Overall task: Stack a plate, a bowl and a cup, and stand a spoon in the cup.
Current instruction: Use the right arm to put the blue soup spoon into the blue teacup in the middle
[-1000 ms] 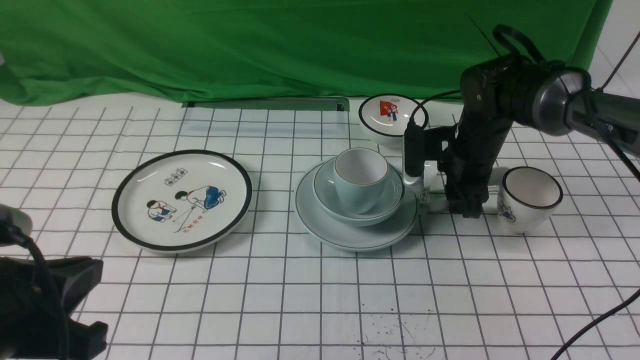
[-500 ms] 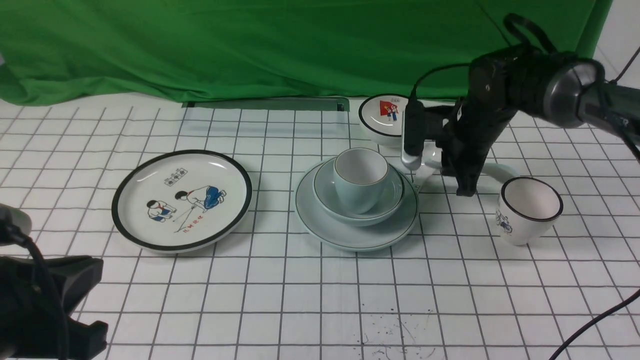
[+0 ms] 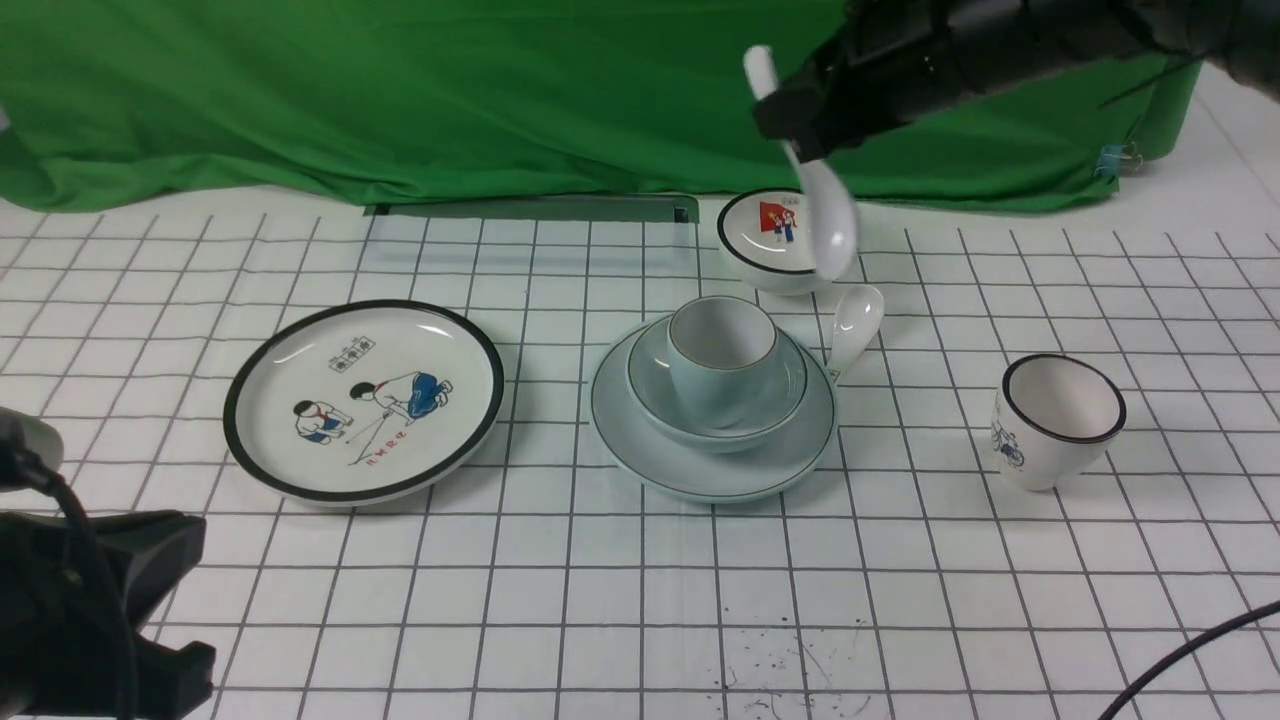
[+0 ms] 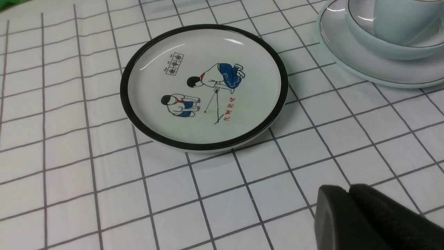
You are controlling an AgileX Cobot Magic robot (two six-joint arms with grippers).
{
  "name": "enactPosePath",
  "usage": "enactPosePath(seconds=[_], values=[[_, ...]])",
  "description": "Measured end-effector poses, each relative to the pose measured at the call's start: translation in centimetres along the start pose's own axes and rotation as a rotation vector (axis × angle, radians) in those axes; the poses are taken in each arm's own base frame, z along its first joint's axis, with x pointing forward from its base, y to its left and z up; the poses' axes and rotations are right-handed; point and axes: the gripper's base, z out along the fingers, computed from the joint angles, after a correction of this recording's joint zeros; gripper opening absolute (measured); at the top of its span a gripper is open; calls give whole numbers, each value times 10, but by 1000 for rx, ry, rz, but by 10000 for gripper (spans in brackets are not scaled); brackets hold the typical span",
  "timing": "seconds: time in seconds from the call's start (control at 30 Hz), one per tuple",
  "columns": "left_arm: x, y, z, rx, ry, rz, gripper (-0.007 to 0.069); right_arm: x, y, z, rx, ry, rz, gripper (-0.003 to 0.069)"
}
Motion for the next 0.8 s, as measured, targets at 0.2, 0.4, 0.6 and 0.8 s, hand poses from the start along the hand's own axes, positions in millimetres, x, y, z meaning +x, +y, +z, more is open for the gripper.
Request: enactPosePath(seconds=[0.2, 0.4, 0.6, 0.8], values=[[0, 0, 0, 0, 0, 0, -8, 29, 19, 35, 45, -74, -44, 82], [0, 0, 0, 0, -2, 0, -8, 29, 30, 47, 100, -104, -97, 82], [0, 0, 0, 0, -2, 0, -8, 43, 31, 63, 84, -68, -75, 82], [0, 0, 0, 0, -2, 0, -8, 47, 30, 67, 85, -57, -67, 161]])
